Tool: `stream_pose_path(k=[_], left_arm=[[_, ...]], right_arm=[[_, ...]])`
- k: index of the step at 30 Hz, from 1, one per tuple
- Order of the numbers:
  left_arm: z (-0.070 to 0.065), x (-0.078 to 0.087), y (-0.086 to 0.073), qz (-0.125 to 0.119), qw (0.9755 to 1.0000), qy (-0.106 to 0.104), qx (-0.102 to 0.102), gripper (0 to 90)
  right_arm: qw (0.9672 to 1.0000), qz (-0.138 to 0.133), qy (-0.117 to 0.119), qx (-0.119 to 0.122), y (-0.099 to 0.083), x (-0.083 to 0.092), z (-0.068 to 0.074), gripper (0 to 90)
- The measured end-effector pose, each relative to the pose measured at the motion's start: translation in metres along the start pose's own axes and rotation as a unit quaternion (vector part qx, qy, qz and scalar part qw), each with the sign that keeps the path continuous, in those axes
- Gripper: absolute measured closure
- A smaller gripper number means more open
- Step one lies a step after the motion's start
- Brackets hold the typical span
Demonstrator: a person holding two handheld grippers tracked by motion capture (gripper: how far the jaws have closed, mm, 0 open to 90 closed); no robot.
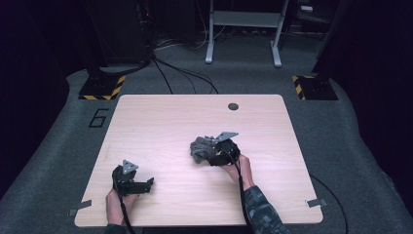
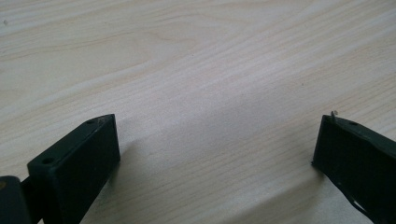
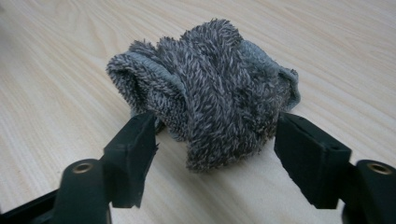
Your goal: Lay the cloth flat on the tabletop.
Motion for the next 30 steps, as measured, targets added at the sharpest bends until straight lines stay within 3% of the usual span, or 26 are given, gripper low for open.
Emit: stream_pose_path(k=[3, 5, 7, 12, 21, 30], left_arm=[[0.0, 0.001, -0.001, 0.004, 1.0, -0.001, -0.004, 0.2], [0.0, 0.001, -0.001, 0.004, 1.0, -0.001, -0.004, 0.2], [0.0, 0.0, -0.001, 0.004, 1.0, -0.002, -0.004, 0.2], [-0.001, 0.001, -0.001, 0.002, 1.0, -0.004, -0.007, 0.2], [-0.001, 0.0, 0.0, -0.001, 1.0, -0.004, -0.001, 0.2], [-0.001, 0.0, 0.0, 0.002, 1.0, 0.002, 0.005, 0.3]], right_arm=[[0.9999, 0.011, -0.002, -0.01, 0.0, -0.004, 0.001, 46.2], [0.9999, 0.012, -0.005, 0.0, -0.001, -0.006, 0.0, 54.7], [0.9999, 0.015, -0.004, -0.005, -0.002, -0.008, 0.0, 62.3], [1.0, 0.002, -0.003, 0.001, -0.001, -0.007, 0.002, 79.5], [0.9992, -0.026, 0.025, -0.015, 0.006, 0.019, 0.006, 81.7], [0.9978, -0.052, 0.025, -0.031, 0.014, 0.042, 0.003, 81.7]])
Point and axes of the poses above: each handheld gripper's, and its own axes: x roughly backward along the jaws, y roughly out of its top, z roughly to its left, the point moved 9 cm from there along -x, roughly forward along the jaws, and after that the axes turned 9 degrees about -y, right-handed, at the moved point
